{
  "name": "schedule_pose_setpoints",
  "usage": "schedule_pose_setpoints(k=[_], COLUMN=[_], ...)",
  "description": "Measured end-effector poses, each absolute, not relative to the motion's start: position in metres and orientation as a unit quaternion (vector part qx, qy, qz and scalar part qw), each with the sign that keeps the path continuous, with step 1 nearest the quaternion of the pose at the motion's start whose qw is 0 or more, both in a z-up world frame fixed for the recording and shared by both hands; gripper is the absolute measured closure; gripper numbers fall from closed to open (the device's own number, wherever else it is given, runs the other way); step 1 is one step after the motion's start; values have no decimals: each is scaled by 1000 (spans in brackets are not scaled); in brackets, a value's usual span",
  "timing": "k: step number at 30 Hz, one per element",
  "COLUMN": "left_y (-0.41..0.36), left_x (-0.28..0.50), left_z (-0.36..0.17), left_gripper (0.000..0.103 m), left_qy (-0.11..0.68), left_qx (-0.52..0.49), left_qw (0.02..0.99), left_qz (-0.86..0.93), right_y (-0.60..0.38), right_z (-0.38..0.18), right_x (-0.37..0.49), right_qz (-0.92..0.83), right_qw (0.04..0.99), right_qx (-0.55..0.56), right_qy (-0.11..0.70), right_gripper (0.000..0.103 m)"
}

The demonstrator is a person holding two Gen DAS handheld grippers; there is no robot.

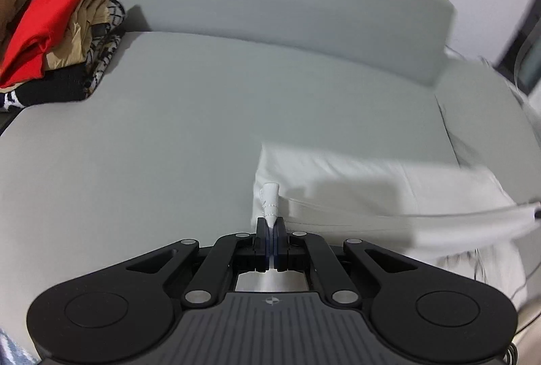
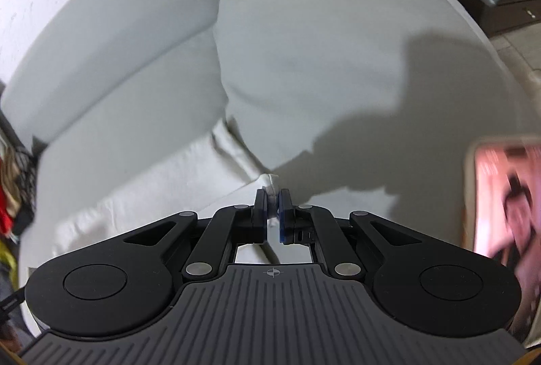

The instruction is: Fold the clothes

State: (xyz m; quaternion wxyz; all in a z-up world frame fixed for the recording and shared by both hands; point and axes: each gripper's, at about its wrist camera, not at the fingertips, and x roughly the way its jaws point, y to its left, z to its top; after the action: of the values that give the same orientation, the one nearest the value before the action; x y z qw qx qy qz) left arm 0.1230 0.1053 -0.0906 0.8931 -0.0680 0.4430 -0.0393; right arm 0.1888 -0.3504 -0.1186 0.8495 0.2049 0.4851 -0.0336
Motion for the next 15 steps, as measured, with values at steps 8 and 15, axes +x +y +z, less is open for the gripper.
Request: schedule_pose_setpoints(k=[8, 15], left_y=[93, 101], left_x=[74, 90], left_z=[-72, -115], left_gripper=[102, 101], left_qy=[376, 446], left_qx=[-76, -50], left_qw=[923, 893], left_qz=[-12, 23], right_y=[-351, -357], right_z=[-107, -129], right_x=[134, 121], right_qz=[-36, -43], right_qw=[871, 854], right_qx=[198, 159], right_qy=[447, 493], right_gripper=[98, 98])
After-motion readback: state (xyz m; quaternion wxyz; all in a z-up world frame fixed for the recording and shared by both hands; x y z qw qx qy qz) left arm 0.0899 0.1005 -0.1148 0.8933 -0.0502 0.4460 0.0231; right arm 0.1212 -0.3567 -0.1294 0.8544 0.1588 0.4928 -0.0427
